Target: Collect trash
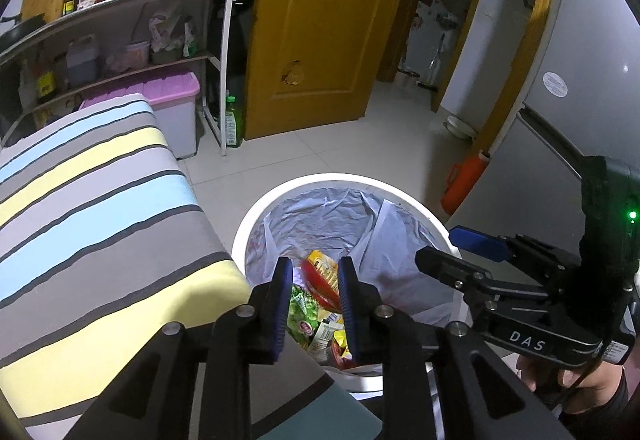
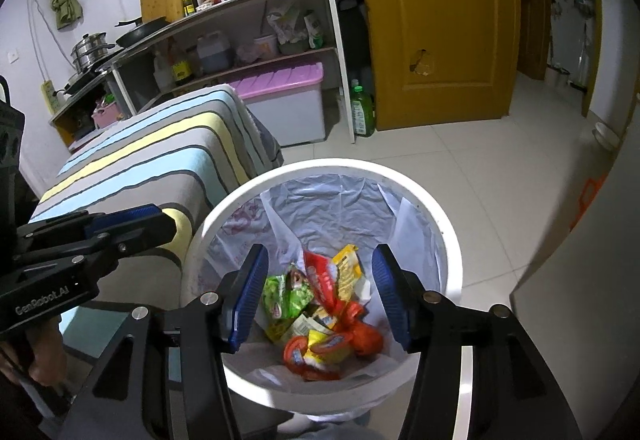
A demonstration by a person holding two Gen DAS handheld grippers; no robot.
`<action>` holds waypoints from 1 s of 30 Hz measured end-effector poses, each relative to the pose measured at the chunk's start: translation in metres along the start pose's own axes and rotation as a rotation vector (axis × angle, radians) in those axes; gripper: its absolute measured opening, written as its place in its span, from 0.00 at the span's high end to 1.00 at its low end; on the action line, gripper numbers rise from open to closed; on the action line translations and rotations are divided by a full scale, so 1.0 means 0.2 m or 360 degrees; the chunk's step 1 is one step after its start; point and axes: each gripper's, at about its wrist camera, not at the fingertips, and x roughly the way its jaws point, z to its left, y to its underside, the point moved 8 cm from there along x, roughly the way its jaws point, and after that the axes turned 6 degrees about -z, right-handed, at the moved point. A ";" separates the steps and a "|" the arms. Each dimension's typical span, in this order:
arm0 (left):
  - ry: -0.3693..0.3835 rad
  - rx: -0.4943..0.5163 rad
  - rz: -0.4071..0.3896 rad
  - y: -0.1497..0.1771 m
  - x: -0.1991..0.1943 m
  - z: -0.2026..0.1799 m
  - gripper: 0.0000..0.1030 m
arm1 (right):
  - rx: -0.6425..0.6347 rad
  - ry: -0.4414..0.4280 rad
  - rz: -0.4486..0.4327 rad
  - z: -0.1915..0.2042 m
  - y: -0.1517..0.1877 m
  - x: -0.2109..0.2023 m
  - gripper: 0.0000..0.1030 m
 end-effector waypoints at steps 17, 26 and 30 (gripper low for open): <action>-0.0039 -0.0018 -0.0112 0.01 -0.18 0.04 0.78 | -0.0059 -0.0003 -0.0075 0.09 -0.06 -0.13 0.47; -0.0079 -0.0027 -0.0192 0.02 -0.35 0.07 0.78 | -0.0128 -0.0033 -0.0118 0.23 -0.06 -0.24 0.47; -0.0100 -0.0022 -0.0222 0.04 -0.43 0.09 0.78 | -0.0153 -0.0043 -0.0141 0.29 -0.05 -0.29 0.47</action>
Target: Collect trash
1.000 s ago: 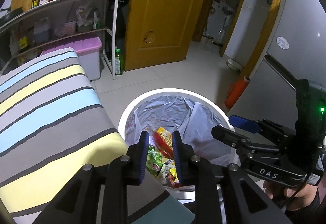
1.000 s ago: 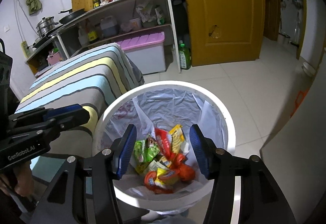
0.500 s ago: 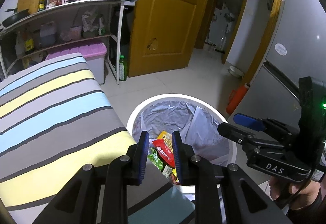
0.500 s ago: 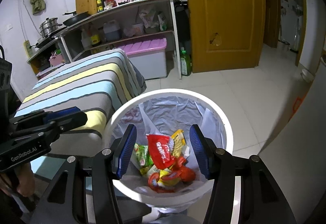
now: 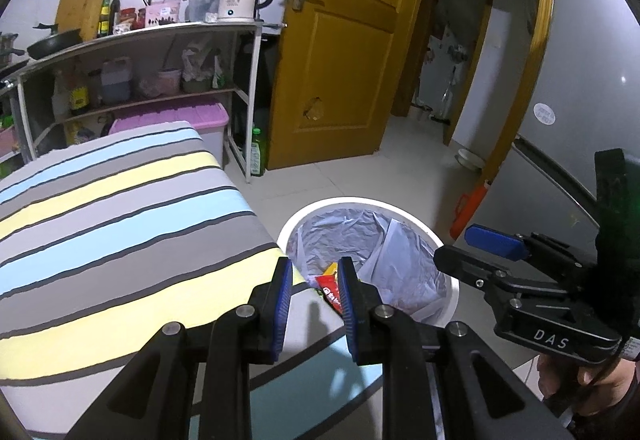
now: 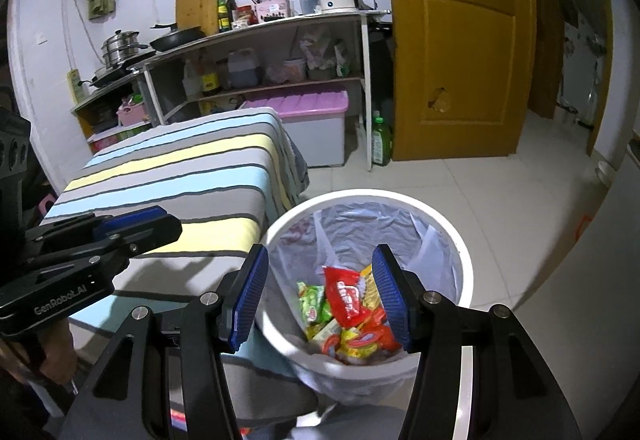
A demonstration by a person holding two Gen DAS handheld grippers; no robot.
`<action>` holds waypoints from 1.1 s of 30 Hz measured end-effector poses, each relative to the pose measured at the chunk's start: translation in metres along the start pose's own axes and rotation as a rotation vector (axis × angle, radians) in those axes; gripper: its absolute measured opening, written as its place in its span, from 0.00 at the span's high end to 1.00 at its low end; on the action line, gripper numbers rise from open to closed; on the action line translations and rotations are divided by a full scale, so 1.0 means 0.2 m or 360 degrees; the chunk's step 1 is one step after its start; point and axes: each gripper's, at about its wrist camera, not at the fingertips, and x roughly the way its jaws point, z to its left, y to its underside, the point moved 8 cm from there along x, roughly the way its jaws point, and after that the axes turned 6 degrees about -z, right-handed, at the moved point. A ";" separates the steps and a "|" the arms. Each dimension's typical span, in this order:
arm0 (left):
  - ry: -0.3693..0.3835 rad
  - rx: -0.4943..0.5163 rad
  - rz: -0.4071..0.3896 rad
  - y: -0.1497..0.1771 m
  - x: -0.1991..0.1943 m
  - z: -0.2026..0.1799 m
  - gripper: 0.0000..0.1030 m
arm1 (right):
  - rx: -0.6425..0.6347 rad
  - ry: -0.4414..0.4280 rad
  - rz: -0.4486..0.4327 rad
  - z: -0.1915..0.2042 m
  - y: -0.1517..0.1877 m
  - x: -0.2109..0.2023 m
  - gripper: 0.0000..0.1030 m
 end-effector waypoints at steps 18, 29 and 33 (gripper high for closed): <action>-0.0059 0.0039 -0.0098 0.07 -0.35 -0.05 0.72 | -0.0072 -0.0053 -0.0088 0.16 0.07 -0.29 0.47; -0.0101 0.0023 -0.0124 0.07 -0.42 -0.04 0.72 | -0.0081 -0.0061 -0.0086 0.17 0.11 -0.34 0.47; -0.0107 0.0026 -0.0130 0.07 -0.42 -0.04 0.72 | -0.0080 -0.0060 -0.0091 0.17 0.11 -0.35 0.47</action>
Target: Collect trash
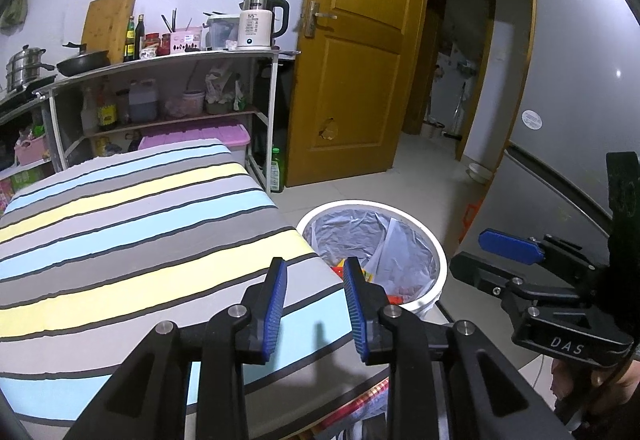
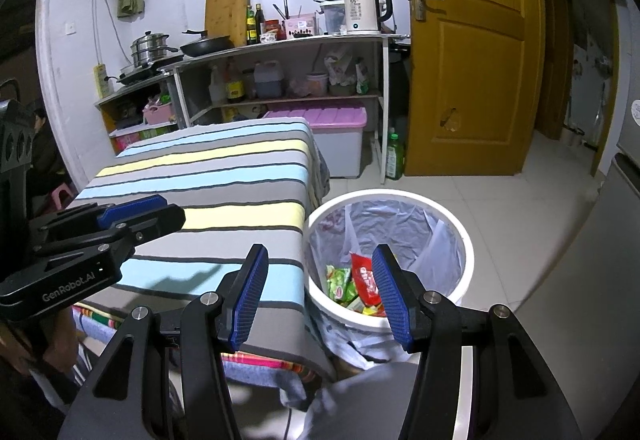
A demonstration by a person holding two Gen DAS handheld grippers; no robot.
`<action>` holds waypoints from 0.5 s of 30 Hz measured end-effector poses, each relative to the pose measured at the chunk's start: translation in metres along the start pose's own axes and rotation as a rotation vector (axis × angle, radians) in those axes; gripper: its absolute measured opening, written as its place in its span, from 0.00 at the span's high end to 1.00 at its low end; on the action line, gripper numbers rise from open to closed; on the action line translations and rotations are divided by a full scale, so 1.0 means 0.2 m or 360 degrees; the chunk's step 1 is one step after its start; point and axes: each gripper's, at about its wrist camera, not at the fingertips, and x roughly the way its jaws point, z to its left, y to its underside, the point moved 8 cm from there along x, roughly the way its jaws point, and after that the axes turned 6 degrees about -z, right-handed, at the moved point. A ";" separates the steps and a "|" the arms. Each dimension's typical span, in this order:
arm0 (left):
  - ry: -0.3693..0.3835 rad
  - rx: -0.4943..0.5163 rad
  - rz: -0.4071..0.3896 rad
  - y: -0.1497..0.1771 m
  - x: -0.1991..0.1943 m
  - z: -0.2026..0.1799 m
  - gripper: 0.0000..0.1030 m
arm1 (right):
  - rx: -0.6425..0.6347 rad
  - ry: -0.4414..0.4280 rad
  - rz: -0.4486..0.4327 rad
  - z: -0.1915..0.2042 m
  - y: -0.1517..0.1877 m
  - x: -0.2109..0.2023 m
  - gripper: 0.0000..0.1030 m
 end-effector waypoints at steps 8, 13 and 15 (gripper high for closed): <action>-0.0010 0.0003 -0.0007 0.00 -0.01 0.00 0.72 | 0.0003 0.0001 0.0001 0.00 0.00 -0.01 0.47; -0.0005 0.0002 -0.0004 0.00 -0.01 0.00 0.72 | 0.0004 0.0001 0.0004 0.00 0.00 0.00 0.47; 0.0000 0.0003 -0.0004 0.00 -0.01 0.01 0.72 | 0.0002 0.0001 0.0004 0.00 0.00 0.00 0.47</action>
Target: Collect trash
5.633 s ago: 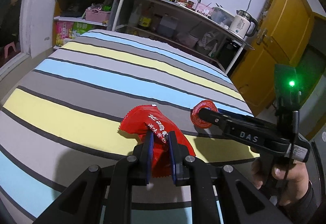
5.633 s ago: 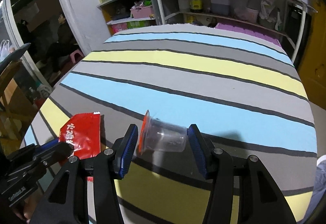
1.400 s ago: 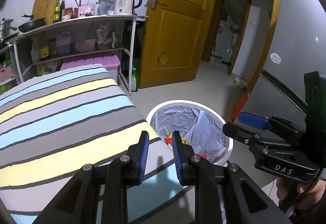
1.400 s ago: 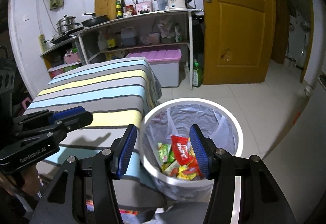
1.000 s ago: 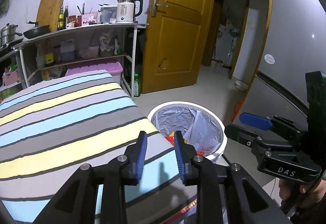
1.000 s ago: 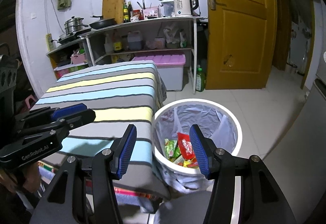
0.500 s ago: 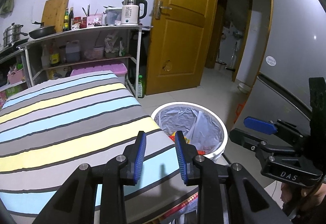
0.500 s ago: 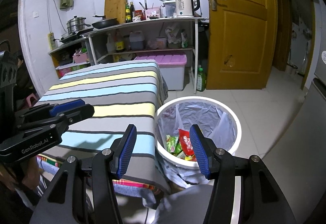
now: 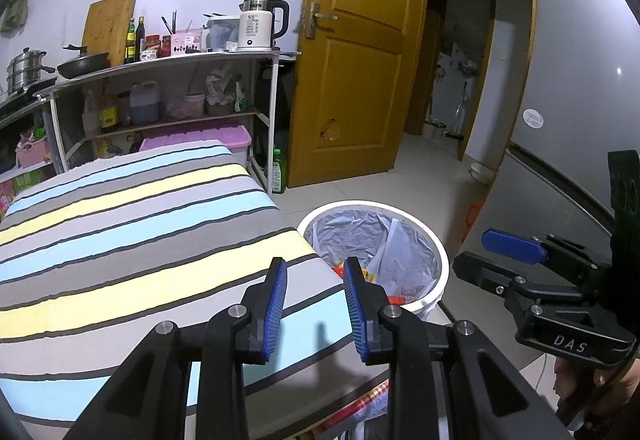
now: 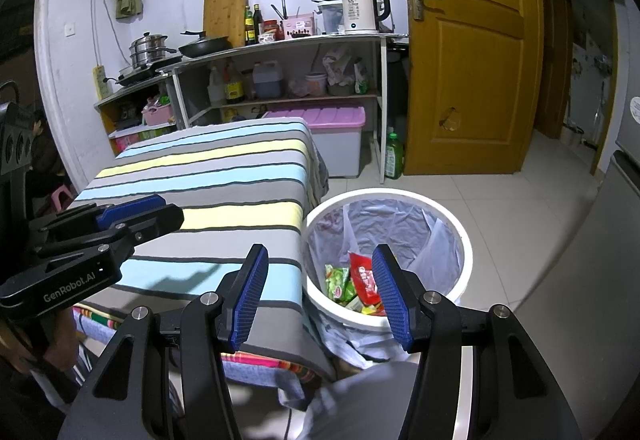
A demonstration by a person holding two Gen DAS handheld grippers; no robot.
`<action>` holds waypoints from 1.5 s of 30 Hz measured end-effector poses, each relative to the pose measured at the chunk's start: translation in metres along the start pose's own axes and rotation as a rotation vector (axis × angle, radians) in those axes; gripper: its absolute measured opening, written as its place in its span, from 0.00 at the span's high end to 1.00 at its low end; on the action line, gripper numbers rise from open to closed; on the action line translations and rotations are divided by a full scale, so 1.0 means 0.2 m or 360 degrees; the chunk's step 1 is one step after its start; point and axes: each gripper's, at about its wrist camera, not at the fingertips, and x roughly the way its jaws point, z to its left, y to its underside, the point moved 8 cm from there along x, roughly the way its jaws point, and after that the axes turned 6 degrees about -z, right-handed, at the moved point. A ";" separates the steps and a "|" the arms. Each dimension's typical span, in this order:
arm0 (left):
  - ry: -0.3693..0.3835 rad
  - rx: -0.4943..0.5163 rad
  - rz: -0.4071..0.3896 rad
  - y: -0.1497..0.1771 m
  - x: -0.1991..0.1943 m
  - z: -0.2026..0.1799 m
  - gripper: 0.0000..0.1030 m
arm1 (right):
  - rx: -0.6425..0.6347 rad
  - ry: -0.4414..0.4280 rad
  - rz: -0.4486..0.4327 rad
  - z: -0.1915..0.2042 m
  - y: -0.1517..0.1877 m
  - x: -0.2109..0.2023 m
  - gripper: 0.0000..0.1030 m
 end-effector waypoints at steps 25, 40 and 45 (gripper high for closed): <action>-0.0050 0.0036 -0.0020 -0.02 -0.03 0.02 0.72 | 0.0003 0.0000 -0.0001 -0.01 0.00 0.00 0.47; -0.0092 0.0091 -0.0018 0.00 -0.01 -0.02 0.72 | 0.0002 0.0001 0.0001 -0.01 0.00 0.00 0.47; -0.0091 0.0116 -0.0021 0.01 0.00 -0.05 0.72 | 0.0007 0.0003 0.0005 -0.02 0.01 -0.01 0.47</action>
